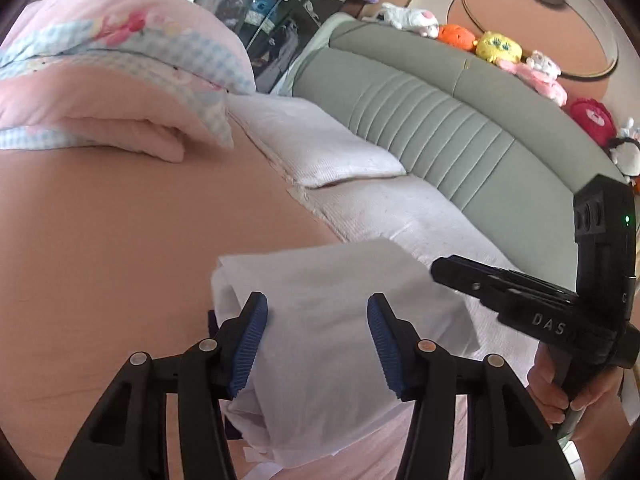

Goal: Fold clothes
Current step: 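Lift the folded shirt with both grippers and carry it onto the clothes stack, then release the shirt onto the stack with both grippers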

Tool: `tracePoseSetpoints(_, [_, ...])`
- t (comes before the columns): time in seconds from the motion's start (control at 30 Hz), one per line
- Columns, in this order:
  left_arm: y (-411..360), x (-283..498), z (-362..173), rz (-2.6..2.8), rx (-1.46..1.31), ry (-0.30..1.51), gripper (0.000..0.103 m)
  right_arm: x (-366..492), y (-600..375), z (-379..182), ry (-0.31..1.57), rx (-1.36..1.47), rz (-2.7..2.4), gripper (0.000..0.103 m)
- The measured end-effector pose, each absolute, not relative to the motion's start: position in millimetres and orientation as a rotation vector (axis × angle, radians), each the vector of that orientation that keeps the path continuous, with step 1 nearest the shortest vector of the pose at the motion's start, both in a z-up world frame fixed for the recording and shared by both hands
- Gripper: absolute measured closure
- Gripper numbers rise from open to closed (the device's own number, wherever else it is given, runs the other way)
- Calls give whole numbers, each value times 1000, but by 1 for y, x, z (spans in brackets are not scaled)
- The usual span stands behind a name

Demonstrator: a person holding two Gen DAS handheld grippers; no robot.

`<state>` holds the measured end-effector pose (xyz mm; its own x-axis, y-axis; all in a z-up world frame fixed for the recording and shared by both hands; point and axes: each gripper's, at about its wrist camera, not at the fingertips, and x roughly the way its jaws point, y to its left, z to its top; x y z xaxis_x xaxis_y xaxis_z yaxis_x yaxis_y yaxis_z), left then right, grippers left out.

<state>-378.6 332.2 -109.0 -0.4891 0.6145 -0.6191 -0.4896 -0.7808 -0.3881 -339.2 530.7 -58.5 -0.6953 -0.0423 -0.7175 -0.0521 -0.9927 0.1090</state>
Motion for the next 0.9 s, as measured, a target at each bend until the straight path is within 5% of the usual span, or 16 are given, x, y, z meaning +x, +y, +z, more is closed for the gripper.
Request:
tracePoseSetpoints(0.07, [327, -386, -128, 2282, -1079, -216, 65, -348, 536, -84, 201, -1326, 2837, 74])
tracePoseSetpoints(0.2, [307, -393, -147, 2244, -1139, -346, 57, -335, 556, -104, 250, -1317, 2884, 81])
tracePoseSetpoints(0.37, [302, -385, -128, 2253, -1125, -346, 57, -333, 555, -88, 266, -1336, 2873, 76])
tracePoseSetpoints(0.47, [284, -372, -110, 2317, -1089, -342, 54, -324, 540, -68, 249, -1308, 2834, 61])
tracePoseSetpoints(0.53, [266, -366, -100, 2346, -1082, -353, 42, -314, 523, -53, 233, -1264, 2841, 43])
tracePoseSetpoints(0.73, [200, -352, -77, 2453, -1132, -265, 17, -296, 467, -19, 200, -1198, 2874, 29])
tracePoseSetpoints(0.9, [140, -338, -45, 2600, -1134, -263, 14, -288, 410, -5, 161, -1186, 2885, 25])
